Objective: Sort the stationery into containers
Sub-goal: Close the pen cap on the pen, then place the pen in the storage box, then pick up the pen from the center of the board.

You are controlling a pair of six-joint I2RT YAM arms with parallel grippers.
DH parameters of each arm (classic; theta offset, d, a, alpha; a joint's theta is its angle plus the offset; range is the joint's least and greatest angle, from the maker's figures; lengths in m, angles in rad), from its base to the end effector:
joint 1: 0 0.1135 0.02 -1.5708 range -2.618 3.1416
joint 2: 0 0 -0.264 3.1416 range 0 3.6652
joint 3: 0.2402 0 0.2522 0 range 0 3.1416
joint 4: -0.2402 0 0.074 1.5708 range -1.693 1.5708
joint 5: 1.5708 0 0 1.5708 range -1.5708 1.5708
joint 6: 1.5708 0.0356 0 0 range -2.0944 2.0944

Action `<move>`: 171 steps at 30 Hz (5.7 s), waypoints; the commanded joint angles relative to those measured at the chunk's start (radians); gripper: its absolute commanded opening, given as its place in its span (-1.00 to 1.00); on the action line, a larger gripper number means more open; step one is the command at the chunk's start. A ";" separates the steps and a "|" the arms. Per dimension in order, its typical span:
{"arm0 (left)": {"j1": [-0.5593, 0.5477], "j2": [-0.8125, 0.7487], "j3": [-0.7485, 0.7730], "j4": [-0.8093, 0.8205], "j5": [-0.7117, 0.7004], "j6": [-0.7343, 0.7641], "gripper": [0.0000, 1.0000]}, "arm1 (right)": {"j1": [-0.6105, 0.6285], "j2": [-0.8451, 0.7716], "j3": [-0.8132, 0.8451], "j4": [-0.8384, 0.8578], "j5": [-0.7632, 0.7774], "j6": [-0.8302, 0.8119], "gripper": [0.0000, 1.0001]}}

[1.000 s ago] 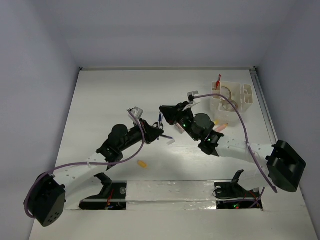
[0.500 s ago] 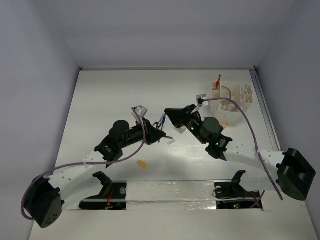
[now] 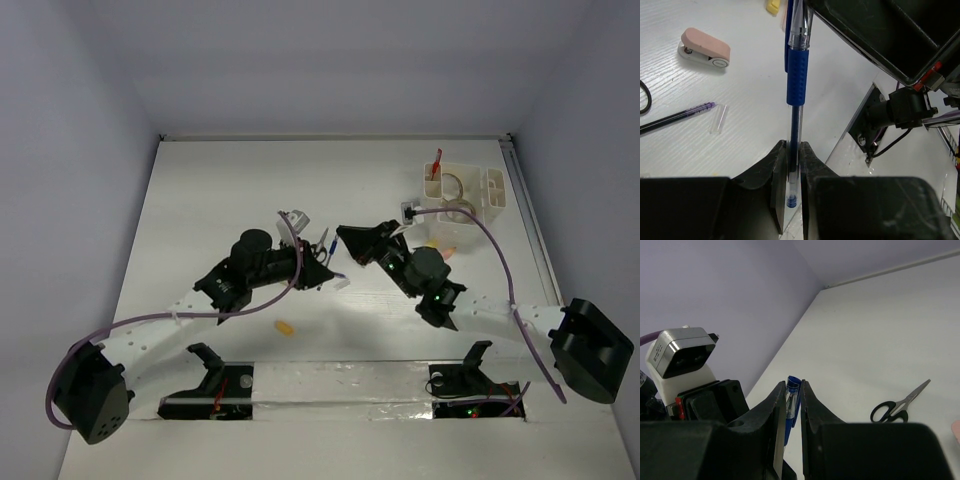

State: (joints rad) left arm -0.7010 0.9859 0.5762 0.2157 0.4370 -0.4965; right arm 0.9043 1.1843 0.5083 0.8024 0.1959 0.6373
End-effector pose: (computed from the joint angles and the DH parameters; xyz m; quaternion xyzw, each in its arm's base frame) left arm 0.1638 -0.1580 0.2706 0.2140 0.7359 -0.4878 0.4180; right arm 0.1644 0.1978 0.2653 -0.0148 0.6618 0.4739 0.5807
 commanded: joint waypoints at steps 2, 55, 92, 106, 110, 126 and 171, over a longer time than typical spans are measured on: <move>0.041 -0.001 0.165 0.372 -0.215 -0.005 -1.00 | 0.111 0.008 -0.093 -0.236 -0.236 0.048 -1.00; 0.041 -0.061 -0.259 0.544 0.005 -0.018 -0.02 | -0.209 0.138 0.447 -0.506 -0.244 -0.096 -1.00; 0.014 -0.125 -0.297 0.505 -0.011 0.004 0.77 | -0.671 0.594 0.898 -0.531 0.381 -0.680 -1.00; 0.014 -0.104 -0.289 0.482 -0.044 0.026 0.76 | -0.671 0.549 0.955 -0.730 0.367 -0.579 0.37; 0.014 -0.093 -0.286 0.482 -0.050 0.026 0.76 | -0.671 0.496 0.992 -0.831 0.294 -0.532 0.54; 0.014 -0.236 -0.254 0.347 -0.305 -0.037 0.71 | -0.306 0.204 0.461 -0.836 -0.300 -0.240 -0.84; 0.014 -0.403 0.031 -0.111 -0.343 -0.054 0.70 | -0.090 0.724 0.662 -1.070 -0.285 -0.760 -0.97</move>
State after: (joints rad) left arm -0.6838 0.6014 0.5678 0.0830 0.0834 -0.5652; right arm 0.8066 1.8812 1.1774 -0.2607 -0.1375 -0.0704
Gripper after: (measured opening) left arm 0.853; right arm 0.148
